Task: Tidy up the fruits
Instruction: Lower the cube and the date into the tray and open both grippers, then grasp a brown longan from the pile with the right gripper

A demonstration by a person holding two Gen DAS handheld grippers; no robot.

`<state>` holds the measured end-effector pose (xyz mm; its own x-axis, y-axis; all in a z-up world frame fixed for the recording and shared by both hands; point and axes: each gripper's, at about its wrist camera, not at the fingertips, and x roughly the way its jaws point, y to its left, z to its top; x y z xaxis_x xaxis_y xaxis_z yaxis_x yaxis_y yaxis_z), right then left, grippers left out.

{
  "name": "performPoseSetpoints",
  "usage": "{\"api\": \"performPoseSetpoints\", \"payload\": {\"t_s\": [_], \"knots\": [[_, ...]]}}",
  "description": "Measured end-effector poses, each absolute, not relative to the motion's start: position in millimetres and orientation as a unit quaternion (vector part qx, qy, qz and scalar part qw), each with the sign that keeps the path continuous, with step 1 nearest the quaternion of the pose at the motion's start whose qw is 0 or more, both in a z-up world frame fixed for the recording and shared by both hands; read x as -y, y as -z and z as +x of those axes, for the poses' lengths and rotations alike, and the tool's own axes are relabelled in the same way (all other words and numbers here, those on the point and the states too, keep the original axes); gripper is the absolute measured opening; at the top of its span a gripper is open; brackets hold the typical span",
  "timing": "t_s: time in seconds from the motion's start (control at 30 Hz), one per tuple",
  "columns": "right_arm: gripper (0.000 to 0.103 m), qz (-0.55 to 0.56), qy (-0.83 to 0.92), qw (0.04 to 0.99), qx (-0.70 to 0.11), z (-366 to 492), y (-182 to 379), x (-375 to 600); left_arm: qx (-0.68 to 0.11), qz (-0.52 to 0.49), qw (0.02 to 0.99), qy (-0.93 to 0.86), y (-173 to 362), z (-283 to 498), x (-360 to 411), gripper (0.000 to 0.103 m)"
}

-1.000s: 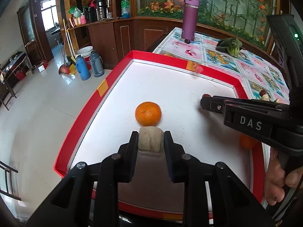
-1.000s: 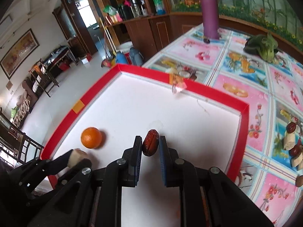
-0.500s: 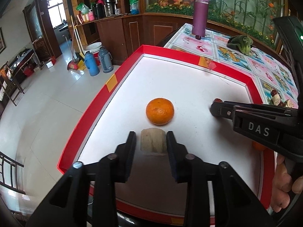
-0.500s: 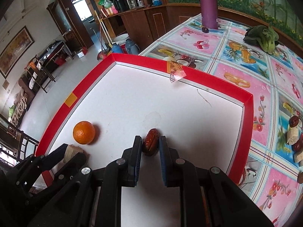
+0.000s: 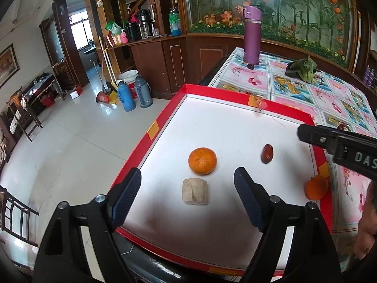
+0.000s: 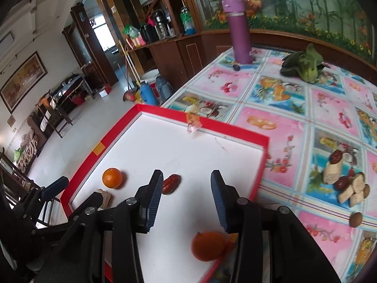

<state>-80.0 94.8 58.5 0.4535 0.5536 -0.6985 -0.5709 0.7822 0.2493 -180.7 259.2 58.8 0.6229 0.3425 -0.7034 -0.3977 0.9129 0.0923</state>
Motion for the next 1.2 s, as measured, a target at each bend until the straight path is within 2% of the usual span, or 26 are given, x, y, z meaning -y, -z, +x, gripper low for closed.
{"api": "performPoseSetpoints", "payload": {"t_s": [0.17,0.33,0.67,0.83,0.97,1.1,1.2], "knots": [[0.041,0.002,-0.306,0.879,-0.366,-81.3,-73.6,-44.0,-0.367,-0.041,0.907,-0.2,-70.8,-182.3,-251.9,0.087],[0.047,0.014,-0.236,0.91,-0.339,-79.4,-80.1,29.5,-0.353,-0.026,0.918,-0.177,-84.6,-179.1,-230.0,0.087],[0.048,0.059,-0.151,0.918,-0.361,-71.4,-59.1,145.2,-0.354,0.024,0.931,-0.085,-97.6,-158.3,-154.8,0.088],[0.047,0.078,-0.18,0.895,-0.4,-62.9,-41.6,152.6,-0.373,0.042,0.926,-0.039,-93.2,-149.3,-119.8,0.088],[0.046,0.048,-0.198,0.888,-0.413,-61.9,-33.5,128.3,-0.379,0.051,0.923,-0.028,-91.1,-146.5,-104.3,0.088],[0.033,0.013,-0.197,0.884,-0.423,-55.8,-23.9,102.9,-0.382,0.056,0.922,-0.029,-92.1,-145.1,-100.1,0.088],[0.031,0.004,-0.179,0.884,-0.432,-48.6,-15.6,97.0,-0.379,0.055,0.923,-0.029,-93.8,-147.1,-99.4,0.088]]}}
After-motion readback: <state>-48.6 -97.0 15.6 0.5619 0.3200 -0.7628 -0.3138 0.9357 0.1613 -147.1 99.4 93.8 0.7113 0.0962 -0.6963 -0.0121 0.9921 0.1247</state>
